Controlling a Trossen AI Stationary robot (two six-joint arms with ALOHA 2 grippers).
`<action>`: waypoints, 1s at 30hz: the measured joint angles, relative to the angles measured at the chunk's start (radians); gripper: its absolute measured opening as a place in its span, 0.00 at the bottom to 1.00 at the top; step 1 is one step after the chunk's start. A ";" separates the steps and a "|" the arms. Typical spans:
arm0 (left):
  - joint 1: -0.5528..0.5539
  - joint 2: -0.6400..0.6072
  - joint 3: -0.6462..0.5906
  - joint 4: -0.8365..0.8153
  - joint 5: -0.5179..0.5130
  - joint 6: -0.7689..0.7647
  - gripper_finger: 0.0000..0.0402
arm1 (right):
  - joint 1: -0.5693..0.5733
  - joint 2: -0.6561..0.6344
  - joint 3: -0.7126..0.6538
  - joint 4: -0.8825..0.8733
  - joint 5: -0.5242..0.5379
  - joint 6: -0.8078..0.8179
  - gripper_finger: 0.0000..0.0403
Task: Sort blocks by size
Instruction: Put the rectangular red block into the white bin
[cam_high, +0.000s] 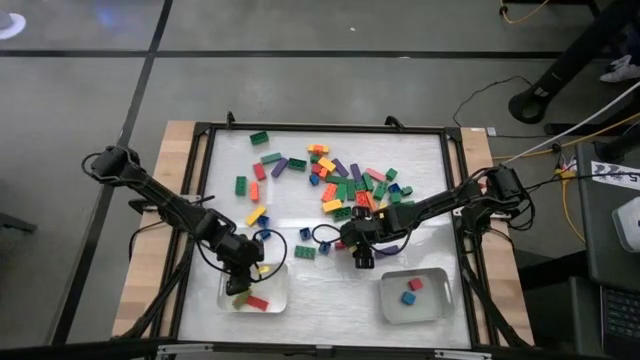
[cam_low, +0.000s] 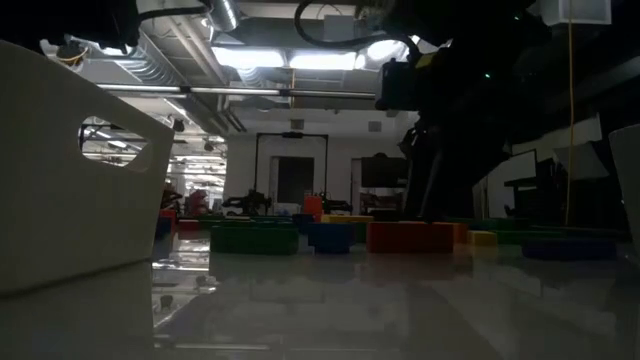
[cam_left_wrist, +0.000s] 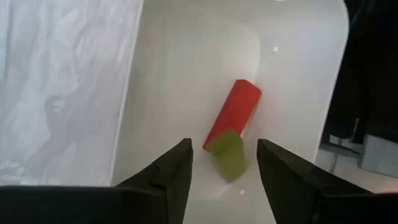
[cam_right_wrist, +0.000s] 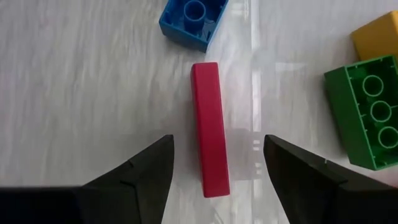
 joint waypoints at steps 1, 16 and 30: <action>0.003 0.002 0.000 0.000 0.000 0.006 0.43 | 0.000 0.000 0.000 0.000 0.000 0.000 0.62; 0.007 0.004 0.000 0.044 0.000 0.058 0.42 | -0.027 0.094 0.002 0.019 -0.052 -0.001 0.60; 0.009 0.004 0.000 0.044 -0.080 0.107 0.41 | -0.026 0.096 0.031 0.008 -0.052 0.000 0.14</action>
